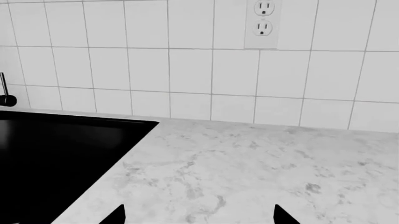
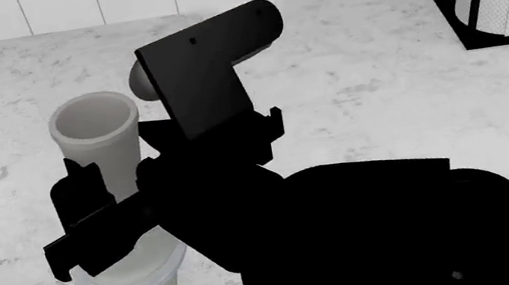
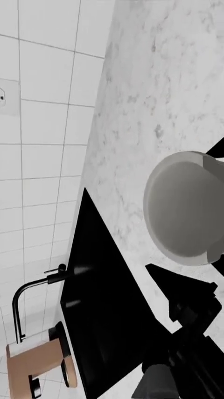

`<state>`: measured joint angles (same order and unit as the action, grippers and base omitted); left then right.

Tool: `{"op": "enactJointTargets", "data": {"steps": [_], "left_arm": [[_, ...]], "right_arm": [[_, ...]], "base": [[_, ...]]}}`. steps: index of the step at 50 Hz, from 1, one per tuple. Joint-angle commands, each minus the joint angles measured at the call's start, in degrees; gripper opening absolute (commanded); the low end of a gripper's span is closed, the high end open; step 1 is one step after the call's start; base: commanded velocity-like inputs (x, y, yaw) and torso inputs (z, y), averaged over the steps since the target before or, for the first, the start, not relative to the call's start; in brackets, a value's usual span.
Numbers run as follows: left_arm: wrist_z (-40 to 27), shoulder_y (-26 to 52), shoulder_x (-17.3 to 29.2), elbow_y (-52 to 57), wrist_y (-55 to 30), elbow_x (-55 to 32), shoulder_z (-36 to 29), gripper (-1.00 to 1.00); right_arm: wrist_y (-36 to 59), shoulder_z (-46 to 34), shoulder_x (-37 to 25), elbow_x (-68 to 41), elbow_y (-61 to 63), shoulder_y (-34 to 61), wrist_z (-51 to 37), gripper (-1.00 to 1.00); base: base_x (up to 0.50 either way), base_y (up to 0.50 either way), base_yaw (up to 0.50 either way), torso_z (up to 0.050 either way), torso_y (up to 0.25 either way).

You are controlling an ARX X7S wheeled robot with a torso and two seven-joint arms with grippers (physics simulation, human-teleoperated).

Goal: Stack the cups from largest to smallest.

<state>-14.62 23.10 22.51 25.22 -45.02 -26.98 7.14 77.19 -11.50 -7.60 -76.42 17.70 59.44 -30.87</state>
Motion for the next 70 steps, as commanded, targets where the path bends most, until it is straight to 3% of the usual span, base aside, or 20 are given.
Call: {"op": "enactJointTargets", "data": {"steps": [1, 41, 42, 63, 70], "left_arm": [[-0.09, 0.01, 0.12, -0.3, 0.33, 0.09, -0.3, 1.0], [-0.4, -0.09, 0.65, -0.59, 0.73, -0.35, -0.52, 1.0], [-0.51, -0.08, 0.55, -0.55, 0.69, -0.3, -0.68, 1.0], [-0.56, -0.21, 0.96, -0.39, 0.61, -0.76, -0.68, 1.0], [-0.77, 0.01, 1.03, -0.43, 0.33, -0.92, -0.69, 1.0]], "right_arm": [[-1.28, -1.23, -0.58, -0.11, 1.23, -1.89, 0.16, -1.0], [-5.74, -6.68, -3.41, 2.29, 3.57, -6.95, 1.97, -1.0], [-5.72, -6.76, -3.42, 2.24, 3.61, -6.85, 1.86, 1.0], [-4.9, -6.68, -3.47, -1.4, 4.3, -3.72, -2.22, 1.0], [-3.99, -5.01, -3.64, -6.25, 6.01, -3.19, -7.2, 1.0]], "base": [[0.0, 0.0, 0.0, 0.0, 0.0], [0.0, 0.0, 0.0, 0.0, 0.0], [0.0, 0.0, 0.0, 0.0, 0.0], [0.0, 0.0, 0.0, 0.0, 0.0], [0.0, 0.0, 0.0, 0.0, 0.0]]}}
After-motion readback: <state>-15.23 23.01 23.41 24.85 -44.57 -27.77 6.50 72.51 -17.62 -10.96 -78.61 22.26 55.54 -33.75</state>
